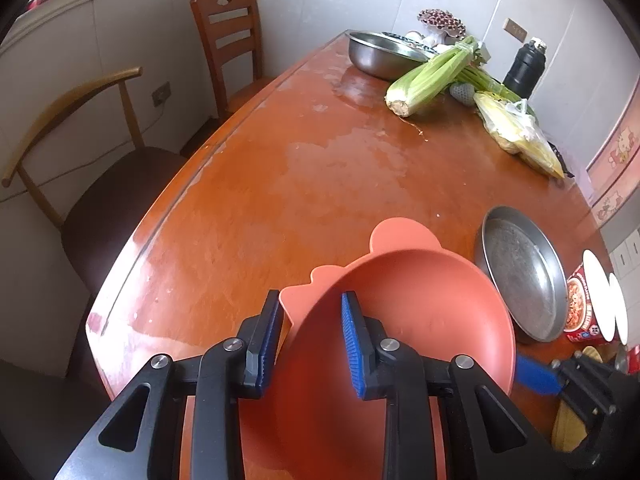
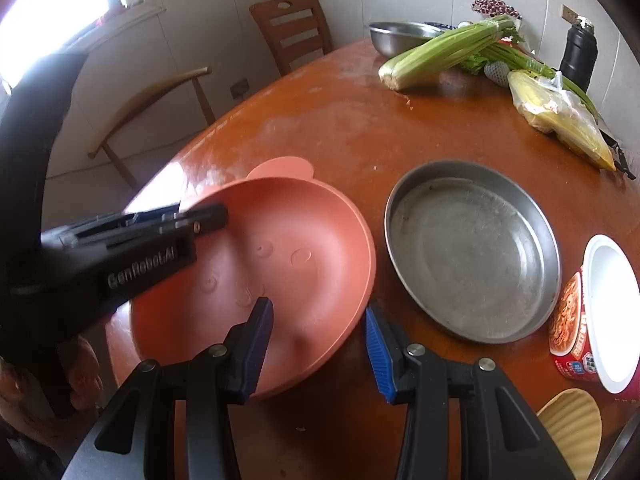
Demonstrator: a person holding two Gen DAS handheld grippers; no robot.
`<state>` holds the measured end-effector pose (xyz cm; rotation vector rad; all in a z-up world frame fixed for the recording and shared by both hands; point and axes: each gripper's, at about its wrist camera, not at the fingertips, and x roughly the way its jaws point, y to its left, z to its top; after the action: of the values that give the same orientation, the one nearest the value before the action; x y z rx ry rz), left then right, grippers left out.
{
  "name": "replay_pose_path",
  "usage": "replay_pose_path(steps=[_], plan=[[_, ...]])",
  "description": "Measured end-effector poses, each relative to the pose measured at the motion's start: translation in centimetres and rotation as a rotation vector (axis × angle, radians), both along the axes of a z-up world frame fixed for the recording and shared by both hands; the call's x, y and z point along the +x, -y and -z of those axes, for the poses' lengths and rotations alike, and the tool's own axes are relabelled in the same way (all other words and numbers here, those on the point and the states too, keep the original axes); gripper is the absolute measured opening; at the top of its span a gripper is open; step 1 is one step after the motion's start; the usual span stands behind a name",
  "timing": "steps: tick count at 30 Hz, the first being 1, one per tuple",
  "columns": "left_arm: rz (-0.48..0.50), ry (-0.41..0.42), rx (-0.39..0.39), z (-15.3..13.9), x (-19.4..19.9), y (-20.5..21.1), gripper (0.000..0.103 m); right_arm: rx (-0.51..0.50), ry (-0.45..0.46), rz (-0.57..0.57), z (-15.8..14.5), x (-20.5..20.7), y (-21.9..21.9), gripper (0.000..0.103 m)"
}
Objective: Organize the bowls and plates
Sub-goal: 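Lift the orange plate with the left gripper and carry it toward the table edge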
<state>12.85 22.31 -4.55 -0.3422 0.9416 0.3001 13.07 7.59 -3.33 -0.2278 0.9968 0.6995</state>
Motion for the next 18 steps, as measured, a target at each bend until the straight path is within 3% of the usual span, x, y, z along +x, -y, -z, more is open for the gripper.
replay_pose_path(steps=[2,11,18], plan=[[0.007,0.0,0.009,0.0,0.0,0.1,0.031,0.012,-0.038,-0.01,0.3,0.0,0.0,0.046],[0.002,0.027,-0.001,-0.7,-0.3,0.0,0.032,0.046,-0.019,0.023,-0.6,-0.4,1.3,0.046],[-0.02,0.044,0.034,-1.9,-1.1,0.1,0.034,0.079,0.001,0.047,-1.9,-0.7,2.5,0.046]])
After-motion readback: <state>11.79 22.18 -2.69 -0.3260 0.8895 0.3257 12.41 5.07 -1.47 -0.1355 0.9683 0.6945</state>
